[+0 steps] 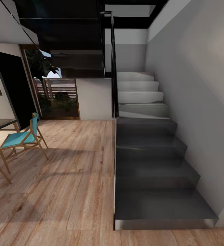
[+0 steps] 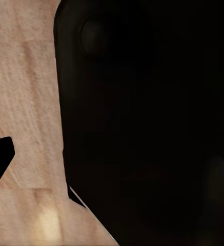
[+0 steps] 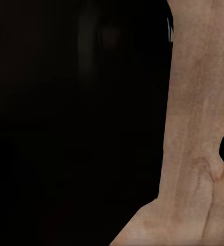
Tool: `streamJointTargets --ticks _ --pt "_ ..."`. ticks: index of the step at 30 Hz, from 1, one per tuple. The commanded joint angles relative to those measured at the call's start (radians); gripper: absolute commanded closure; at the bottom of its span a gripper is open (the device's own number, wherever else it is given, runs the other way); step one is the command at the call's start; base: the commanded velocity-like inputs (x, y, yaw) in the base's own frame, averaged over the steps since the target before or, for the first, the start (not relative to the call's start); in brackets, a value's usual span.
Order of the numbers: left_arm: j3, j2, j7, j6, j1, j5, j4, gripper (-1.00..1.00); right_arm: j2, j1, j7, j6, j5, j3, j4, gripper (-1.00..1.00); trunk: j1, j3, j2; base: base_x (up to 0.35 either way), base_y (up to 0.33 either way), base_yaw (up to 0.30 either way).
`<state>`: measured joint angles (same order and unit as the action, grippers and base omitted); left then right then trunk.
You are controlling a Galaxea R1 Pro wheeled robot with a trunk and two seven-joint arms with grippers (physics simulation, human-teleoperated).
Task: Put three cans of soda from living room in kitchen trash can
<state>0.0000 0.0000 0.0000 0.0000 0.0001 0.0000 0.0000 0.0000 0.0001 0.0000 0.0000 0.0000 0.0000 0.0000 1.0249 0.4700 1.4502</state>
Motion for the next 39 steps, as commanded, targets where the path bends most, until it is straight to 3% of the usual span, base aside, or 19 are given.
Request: streamJointTargets --ticks 1,4,34,39 --pt "0.0 0.0 0.0 0.0 0.0 0.0 0.0 -1.0 0.0 0.0 0.0 0.0 0.0 0.0 0.0 -1.0 0.0 0.0 0.0 0.0 0.0 0.0" --pt "0.008 -0.002 -0.008 -0.004 0.0 -0.002 0.0 -1.0 0.015 0.0 0.006 0.001 0.003 0.009 0.005 -1.0 0.0 0.0 0.0 0.0 0.0 0.0" --pt "0.007 -0.002 -0.008 -0.004 0.0 -0.002 0.0 -1.0 0.015 0.0 0.006 0.001 0.003 0.01 0.004 -1.0 0.0 0.0 0.0 0.0 0.0 0.0" --pt "0.004 0.01 -0.01 -0.028 -0.01 0.001 -0.025 -1.0 0.007 0.0 0.028 -0.023 0.007 0.017 -0.024 -1.0 0.0 0.0 0.0 0.0 0.0 0.0"
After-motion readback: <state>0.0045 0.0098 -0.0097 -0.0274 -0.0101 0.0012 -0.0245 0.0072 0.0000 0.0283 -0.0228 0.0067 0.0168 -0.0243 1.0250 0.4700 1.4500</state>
